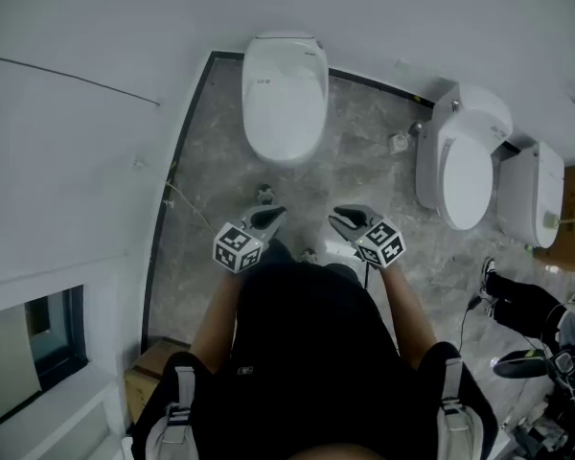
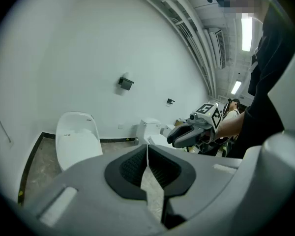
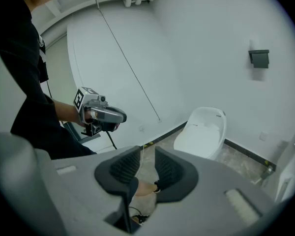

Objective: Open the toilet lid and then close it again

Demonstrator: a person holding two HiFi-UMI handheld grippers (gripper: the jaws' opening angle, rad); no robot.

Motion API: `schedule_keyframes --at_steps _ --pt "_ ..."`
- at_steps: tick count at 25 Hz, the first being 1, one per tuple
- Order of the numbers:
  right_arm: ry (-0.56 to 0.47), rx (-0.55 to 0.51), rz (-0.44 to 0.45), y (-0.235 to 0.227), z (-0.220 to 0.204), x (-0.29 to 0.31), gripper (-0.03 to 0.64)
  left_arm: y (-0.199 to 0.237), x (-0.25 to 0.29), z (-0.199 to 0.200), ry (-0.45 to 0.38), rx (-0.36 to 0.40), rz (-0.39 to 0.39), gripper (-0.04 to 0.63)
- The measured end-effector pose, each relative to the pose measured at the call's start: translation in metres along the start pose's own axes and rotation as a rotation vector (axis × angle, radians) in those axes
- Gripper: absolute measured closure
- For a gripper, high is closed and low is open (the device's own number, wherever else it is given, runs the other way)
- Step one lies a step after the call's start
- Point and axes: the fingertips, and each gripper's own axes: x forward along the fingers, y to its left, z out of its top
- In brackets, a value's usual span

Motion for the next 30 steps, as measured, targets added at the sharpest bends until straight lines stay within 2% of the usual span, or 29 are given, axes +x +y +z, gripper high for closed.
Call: schedule_keyframes --at_steps 6,13,21,30 --pt "0.009 0.001 -0.030 -0.015 0.011 0.016 0.520 0.030 -0.002 0.004 -0.008 -0.028 0.010 0.578" --pt "0.006 0.011 -0.095 -0.035 0.039 0.049 0.612 0.081 -0.010 0.012 -0.008 -0.047 0.012 0.578" --pt "0.071 0.034 -0.089 -0.069 0.064 0.100 0.612 0.157 0.001 0.030 0.014 -0.100 0.010 0.578" --pt "0.101 0.101 -0.138 -0.123 0.098 0.140 0.612 0.233 0.024 0.055 0.063 -0.131 -0.047 0.578"
